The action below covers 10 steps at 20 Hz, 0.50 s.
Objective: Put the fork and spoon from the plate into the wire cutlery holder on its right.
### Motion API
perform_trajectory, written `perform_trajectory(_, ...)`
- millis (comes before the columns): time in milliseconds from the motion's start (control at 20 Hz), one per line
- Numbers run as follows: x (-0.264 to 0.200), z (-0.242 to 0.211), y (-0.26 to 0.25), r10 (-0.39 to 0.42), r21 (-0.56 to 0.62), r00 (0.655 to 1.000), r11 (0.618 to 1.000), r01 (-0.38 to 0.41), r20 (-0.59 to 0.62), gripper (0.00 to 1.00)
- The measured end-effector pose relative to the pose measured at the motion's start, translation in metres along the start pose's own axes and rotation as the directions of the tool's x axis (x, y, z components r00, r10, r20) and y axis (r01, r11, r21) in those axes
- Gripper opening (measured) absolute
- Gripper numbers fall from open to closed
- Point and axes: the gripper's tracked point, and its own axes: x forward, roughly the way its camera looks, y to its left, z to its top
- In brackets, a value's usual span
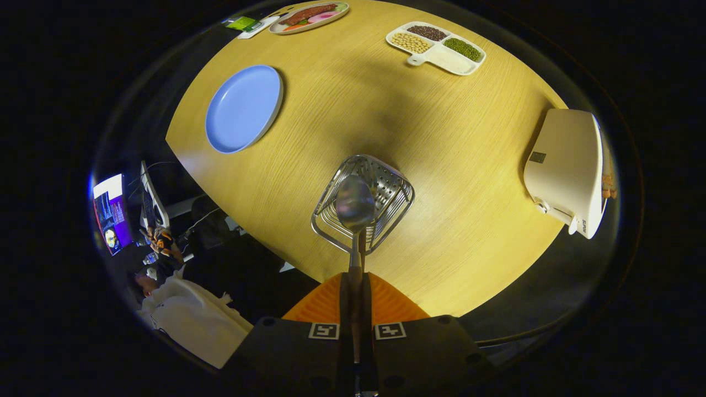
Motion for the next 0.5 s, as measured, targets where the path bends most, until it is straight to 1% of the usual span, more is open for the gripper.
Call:
perform_trajectory(250, 0.005, 0.004, -0.006, -0.007, 0.014, 0.999, 1.000, 0.007, -0.046, 0.09)
perform_trajectory(400, 0.005, 0.010, -0.002, 0.001, 0.020, 0.999, 1.000, -0.001, -0.038, 0.11)
perform_trajectory(500, 0.001, 0.013, -0.003, -0.009, 0.020, 1.000, 1.000, 0.010, -0.016, 0.15)
